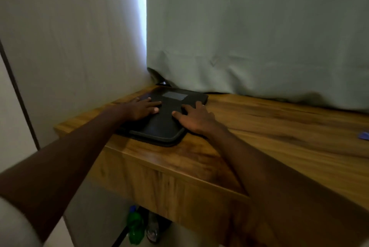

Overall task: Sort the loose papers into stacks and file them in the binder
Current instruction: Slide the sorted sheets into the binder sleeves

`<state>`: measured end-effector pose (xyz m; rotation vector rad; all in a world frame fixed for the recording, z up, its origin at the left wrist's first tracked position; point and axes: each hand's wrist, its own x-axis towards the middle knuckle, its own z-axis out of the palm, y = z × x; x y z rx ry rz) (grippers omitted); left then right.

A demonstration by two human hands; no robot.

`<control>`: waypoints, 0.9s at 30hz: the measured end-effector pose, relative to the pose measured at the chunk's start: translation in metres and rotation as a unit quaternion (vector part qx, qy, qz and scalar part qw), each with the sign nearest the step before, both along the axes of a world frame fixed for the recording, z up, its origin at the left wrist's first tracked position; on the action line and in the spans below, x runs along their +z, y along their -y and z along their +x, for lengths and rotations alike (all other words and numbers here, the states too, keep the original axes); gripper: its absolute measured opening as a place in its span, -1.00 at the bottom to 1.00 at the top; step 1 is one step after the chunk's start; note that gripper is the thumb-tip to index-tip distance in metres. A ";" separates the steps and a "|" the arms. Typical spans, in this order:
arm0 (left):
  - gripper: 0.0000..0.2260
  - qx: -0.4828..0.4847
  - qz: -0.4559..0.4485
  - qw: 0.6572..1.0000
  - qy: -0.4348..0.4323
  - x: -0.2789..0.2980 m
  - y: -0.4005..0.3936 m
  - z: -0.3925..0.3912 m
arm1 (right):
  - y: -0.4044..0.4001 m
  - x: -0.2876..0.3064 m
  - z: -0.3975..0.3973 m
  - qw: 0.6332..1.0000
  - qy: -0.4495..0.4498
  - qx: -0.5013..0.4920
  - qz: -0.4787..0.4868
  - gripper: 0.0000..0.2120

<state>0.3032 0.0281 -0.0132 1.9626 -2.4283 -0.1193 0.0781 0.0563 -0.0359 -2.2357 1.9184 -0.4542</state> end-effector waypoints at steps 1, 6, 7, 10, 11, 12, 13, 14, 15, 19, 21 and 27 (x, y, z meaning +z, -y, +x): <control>-0.48 0.015 0.001 1.000 -0.005 -0.002 0.009 0.016 | 0.009 -0.001 0.014 1.000 -0.002 0.008 -0.007 -0.25; -0.51 0.065 -0.022 0.998 0.011 -0.018 0.048 0.068 | 0.049 -0.005 0.056 0.999 -0.001 0.038 -0.012 -0.24; -0.54 0.071 -0.030 0.997 0.011 -0.018 0.049 0.069 | 0.055 -0.007 0.059 0.999 0.002 0.039 -0.009 -0.24; -0.56 0.090 -0.033 0.995 -0.005 -0.017 0.049 0.069 | 0.063 -0.011 0.063 0.999 0.007 0.041 -0.014 -0.23; -0.55 0.089 -0.030 0.995 -0.018 -0.017 0.049 0.069 | 0.063 -0.011 0.063 0.999 0.006 0.042 -0.015 -0.23; -0.54 0.091 -0.031 0.995 -0.029 -0.018 0.049 0.072 | 0.064 -0.011 0.063 0.999 0.012 0.044 -0.014 -0.24; -0.52 0.078 -0.044 0.995 -0.035 -0.019 0.046 0.071 | 0.066 -0.011 0.062 0.999 0.021 0.047 -0.008 -0.24; -0.49 0.068 -0.072 0.993 -0.066 -0.019 0.039 0.069 | 0.066 -0.011 0.059 0.998 0.035 0.051 -0.006 -0.24; -0.49 0.059 -0.123 0.984 -0.113 -0.018 0.034 0.069 | 0.065 -0.010 0.057 0.996 0.067 0.059 -0.012 -0.25; -0.74 0.068 -0.331 0.926 -0.171 -0.011 0.002 0.062 | 0.045 -0.002 0.035 0.964 0.183 0.042 -0.189 -0.59; -0.80 0.076 -0.368 0.914 -0.154 -0.001 -0.012 0.044 | 0.030 0.000 0.013 0.955 0.155 0.029 -0.252 -0.74; -0.78 -0.083 -0.350 0.895 -0.265 0.011 -0.033 -0.116 | -0.023 0.017 -0.098 0.944 0.073 -0.010 -0.322 -0.70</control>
